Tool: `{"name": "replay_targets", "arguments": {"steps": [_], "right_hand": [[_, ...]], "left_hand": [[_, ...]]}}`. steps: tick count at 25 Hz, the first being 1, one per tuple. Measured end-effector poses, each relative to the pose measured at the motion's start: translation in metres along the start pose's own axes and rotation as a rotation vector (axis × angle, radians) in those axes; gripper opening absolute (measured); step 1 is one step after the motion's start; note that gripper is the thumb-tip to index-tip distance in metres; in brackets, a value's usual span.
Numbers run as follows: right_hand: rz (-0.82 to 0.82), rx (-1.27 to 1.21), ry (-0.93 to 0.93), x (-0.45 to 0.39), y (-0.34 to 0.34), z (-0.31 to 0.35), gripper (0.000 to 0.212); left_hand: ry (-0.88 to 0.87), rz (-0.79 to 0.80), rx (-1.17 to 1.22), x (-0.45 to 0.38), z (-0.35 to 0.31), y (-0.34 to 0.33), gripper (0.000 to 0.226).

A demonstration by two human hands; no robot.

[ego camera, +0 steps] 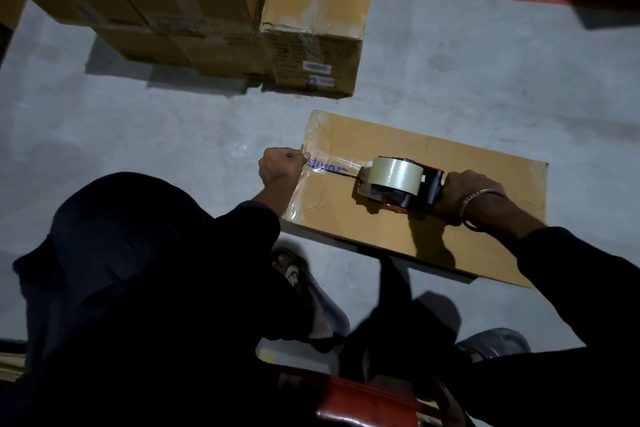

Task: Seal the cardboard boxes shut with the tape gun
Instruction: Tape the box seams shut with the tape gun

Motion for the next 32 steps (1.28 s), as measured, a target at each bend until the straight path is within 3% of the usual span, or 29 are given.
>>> {"name": "replay_targets", "arguments": {"steps": [3,6,8,15,19,27,32], "right_hand": [[0.054,-0.035,0.006,0.003,-0.008,-0.030,0.036],[0.168,-0.022,-0.076,0.010,-0.017,-0.099,0.024],[0.175,0.024,-0.131,0.015,-0.020,-0.135,0.027],[0.066,0.101,-0.098,0.019,-0.020,-0.137,0.033],[0.023,0.076,-0.083,0.022,-0.024,-0.143,0.032],[-0.026,0.091,-0.073,0.035,-0.019,-0.176,0.045],[-0.102,0.100,-0.116,0.054,-0.006,-0.205,0.027]], "left_hand": [[0.019,0.007,0.004,-0.006,0.002,0.002,0.028],[0.004,0.007,-0.013,-0.008,0.002,0.000,0.029],[0.012,0.011,-0.024,-0.010,0.004,-0.002,0.031],[-0.002,-0.115,-0.163,0.015,-0.010,-0.015,0.024],[0.021,-0.158,-0.125,0.020,-0.007,-0.018,0.025],[-0.017,-0.071,-0.132,0.006,-0.003,-0.015,0.031],[-0.019,-0.047,-0.125,0.000,0.001,-0.015,0.034]]}}
Point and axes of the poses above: each hand's wrist, its own x-axis away from the middle knuckle, its own y-axis out of the back of the hand, z = x × y, the point moved 9 cm from there along -x, towards the middle knuckle, and after that the axes turned 6 degrees about z, right-handed, at the moved point
